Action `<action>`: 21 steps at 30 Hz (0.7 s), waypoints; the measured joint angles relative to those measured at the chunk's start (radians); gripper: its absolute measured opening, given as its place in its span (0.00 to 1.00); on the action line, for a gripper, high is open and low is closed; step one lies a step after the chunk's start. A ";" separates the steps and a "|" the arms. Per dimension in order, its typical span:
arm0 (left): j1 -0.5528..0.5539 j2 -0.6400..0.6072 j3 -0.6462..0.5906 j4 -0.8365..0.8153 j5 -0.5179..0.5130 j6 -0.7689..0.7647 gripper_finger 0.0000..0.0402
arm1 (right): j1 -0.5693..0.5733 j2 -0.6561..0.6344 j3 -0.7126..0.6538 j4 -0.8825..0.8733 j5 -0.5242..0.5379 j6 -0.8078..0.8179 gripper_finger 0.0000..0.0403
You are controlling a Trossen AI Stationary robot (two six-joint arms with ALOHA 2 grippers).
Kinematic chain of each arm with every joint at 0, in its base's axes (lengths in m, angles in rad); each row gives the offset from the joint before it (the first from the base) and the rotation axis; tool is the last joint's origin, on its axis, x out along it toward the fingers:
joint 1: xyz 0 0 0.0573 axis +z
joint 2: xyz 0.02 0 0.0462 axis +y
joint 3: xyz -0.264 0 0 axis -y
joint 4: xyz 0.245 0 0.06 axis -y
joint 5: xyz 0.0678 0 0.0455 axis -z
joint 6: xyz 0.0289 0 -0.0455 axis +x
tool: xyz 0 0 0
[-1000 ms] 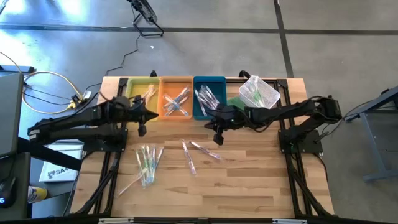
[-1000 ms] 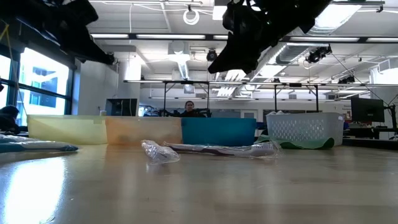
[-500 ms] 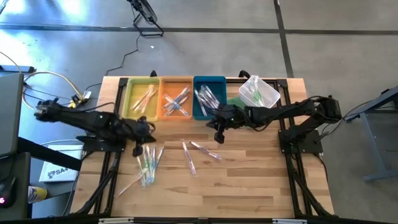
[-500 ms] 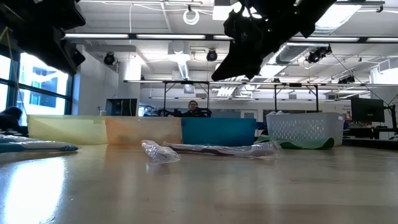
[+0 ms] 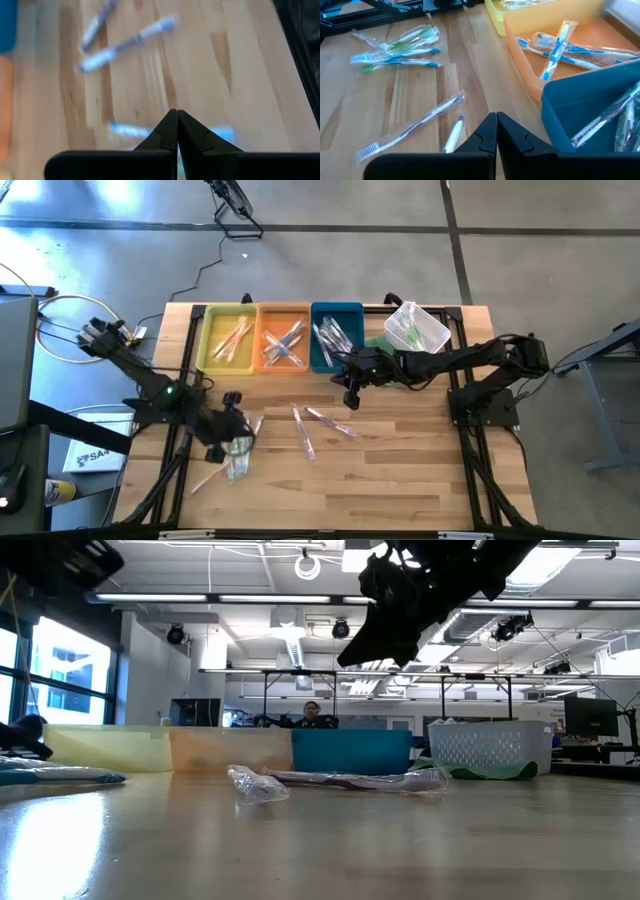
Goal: Pick & Place Toothbrushes
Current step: Put the yellow toothbrush into the yellow bin
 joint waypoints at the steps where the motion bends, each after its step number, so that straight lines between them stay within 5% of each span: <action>1: -0.023 0.031 0.035 -0.057 0.002 -0.040 0.00 | 0.000 0.000 0.000 0.001 -0.001 0.004 0.00; 7: -0.148 0.187 0.170 -0.273 0.094 -0.270 0.00 | 0.000 0.000 0.000 0.000 0.000 0.005 0.00; 13: -0.215 0.269 0.180 -0.273 0.137 -0.460 0.00 | 0.000 0.000 0.000 0.002 0.001 -0.007 0.00; 21: -0.218 0.330 0.179 -0.266 0.169 -0.513 0.00 | 0.000 0.000 0.000 0.000 0.001 -0.032 0.00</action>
